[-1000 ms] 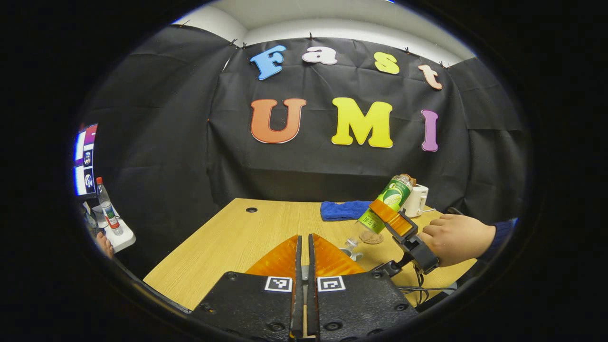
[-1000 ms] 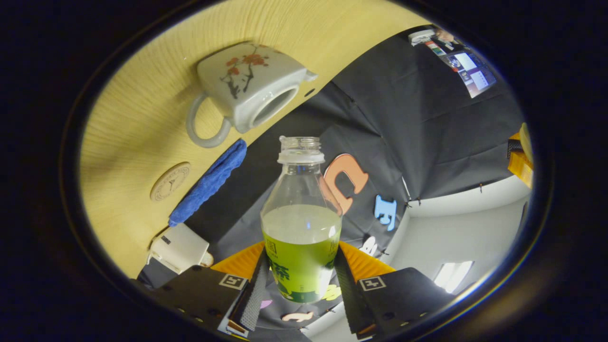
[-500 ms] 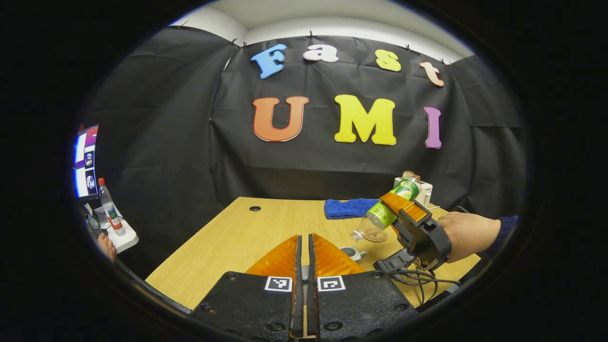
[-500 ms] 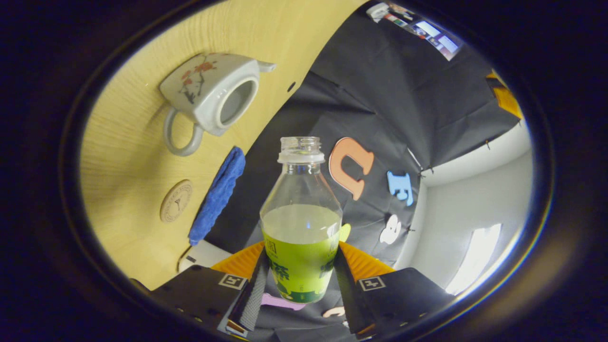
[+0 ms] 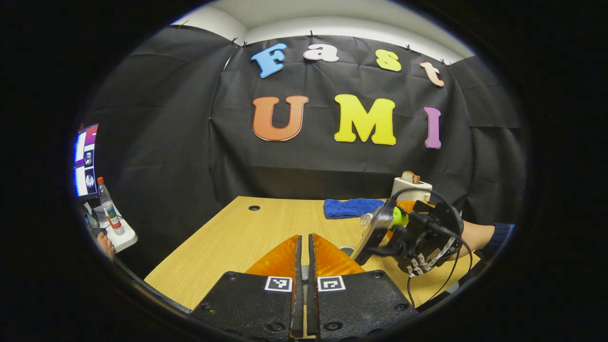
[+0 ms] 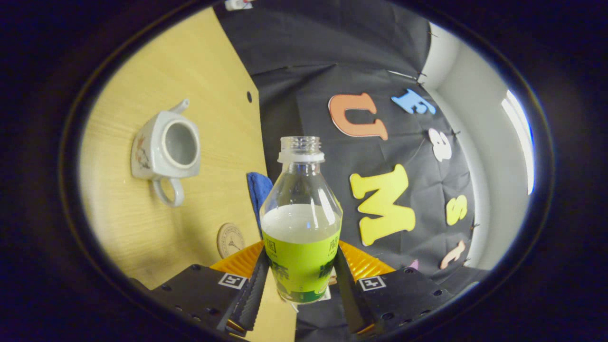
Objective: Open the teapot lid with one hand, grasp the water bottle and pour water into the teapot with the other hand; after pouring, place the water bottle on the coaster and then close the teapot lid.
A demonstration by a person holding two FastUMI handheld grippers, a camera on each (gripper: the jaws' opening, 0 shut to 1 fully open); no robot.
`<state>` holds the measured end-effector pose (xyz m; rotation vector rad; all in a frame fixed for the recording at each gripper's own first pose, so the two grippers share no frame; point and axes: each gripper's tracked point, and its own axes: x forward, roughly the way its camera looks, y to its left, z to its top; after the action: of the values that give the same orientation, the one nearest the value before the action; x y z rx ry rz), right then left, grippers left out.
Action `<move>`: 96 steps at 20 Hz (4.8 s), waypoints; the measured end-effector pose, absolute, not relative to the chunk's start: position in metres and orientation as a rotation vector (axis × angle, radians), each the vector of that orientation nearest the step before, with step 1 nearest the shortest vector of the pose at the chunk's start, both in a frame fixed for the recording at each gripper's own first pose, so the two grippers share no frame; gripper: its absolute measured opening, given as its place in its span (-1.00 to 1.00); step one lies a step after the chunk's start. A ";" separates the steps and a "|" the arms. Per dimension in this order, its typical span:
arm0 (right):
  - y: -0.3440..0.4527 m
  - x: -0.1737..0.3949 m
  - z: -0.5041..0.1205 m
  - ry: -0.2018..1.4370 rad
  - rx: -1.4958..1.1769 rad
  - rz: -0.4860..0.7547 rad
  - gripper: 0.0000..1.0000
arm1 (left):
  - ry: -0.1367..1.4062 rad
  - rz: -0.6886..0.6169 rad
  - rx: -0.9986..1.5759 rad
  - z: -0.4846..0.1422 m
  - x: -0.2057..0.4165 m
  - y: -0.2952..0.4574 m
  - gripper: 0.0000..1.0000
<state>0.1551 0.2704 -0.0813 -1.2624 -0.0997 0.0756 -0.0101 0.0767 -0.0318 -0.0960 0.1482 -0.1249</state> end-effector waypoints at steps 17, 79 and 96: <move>0.251 0.216 -0.096 0.156 -0.338 0.214 0.43 | 0.167 -0.159 -0.097 -0.038 -0.006 0.068 -0.89; 0.064 0.060 -0.068 0.023 -0.052 0.137 0.89 | 0.131 -0.233 -0.107 -0.120 0.133 -0.046 -0.87; 0.066 0.064 -0.078 0.043 -0.077 0.145 0.89 | 0.152 -0.235 -0.082 -0.144 0.154 -0.061 -0.28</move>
<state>0.0637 0.0655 -0.0777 -0.0767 0.0430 0.1453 0.1541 -0.0614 -0.1444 -0.0818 0.1518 -0.2354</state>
